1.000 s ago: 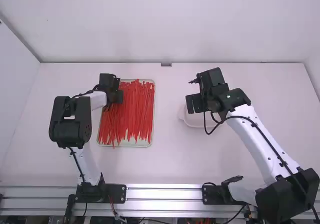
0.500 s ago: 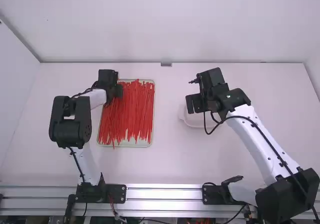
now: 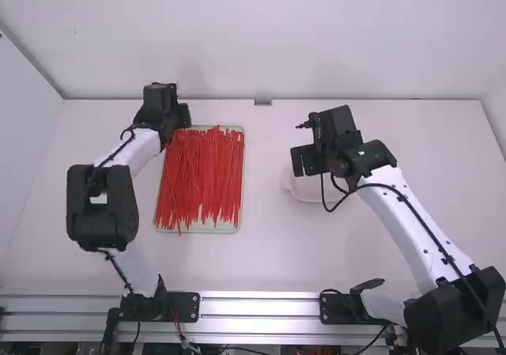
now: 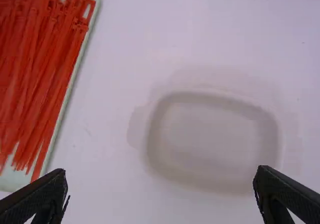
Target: Fasten the cable tie
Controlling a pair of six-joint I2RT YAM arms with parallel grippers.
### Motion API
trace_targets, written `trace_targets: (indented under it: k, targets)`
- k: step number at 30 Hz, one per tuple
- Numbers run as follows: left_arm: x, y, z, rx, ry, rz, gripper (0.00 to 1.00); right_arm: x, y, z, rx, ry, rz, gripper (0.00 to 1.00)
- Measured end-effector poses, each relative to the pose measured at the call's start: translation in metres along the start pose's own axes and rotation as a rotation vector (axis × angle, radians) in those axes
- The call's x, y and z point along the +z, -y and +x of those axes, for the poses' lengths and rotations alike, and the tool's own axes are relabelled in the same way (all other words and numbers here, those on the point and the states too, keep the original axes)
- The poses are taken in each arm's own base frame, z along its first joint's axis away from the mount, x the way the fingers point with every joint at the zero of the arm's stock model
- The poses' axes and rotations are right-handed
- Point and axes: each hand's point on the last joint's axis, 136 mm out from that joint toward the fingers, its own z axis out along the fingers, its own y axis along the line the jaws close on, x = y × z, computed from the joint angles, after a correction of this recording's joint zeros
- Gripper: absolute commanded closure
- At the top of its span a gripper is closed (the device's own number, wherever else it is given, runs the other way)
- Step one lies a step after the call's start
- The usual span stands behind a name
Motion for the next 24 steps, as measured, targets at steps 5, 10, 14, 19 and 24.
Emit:
trace_targets:
  k: [5,10,14,19,24]
  targets:
    - [-0.096,0.022,-0.079,0.012,0.228,0.072,0.98,-0.001,-0.014,-0.013,-0.03,0.052,-0.081,0.01]
    - [-0.183,0.036,-0.098,0.018,0.375,0.136,0.98,-0.007,-0.041,-0.033,-0.095,0.141,-0.227,0.01]
    - [-0.225,0.039,-0.084,-0.011,0.425,0.164,0.98,-0.017,-0.066,-0.047,-0.159,0.214,-0.372,0.01]
    - [-0.255,0.053,-0.052,-0.021,0.445,0.222,0.98,-0.033,-0.095,-0.056,-0.221,0.276,-0.534,0.01]
    - [-0.277,0.066,-0.027,-0.047,0.462,0.288,0.98,-0.046,-0.125,-0.05,-0.313,0.292,-0.66,0.01]
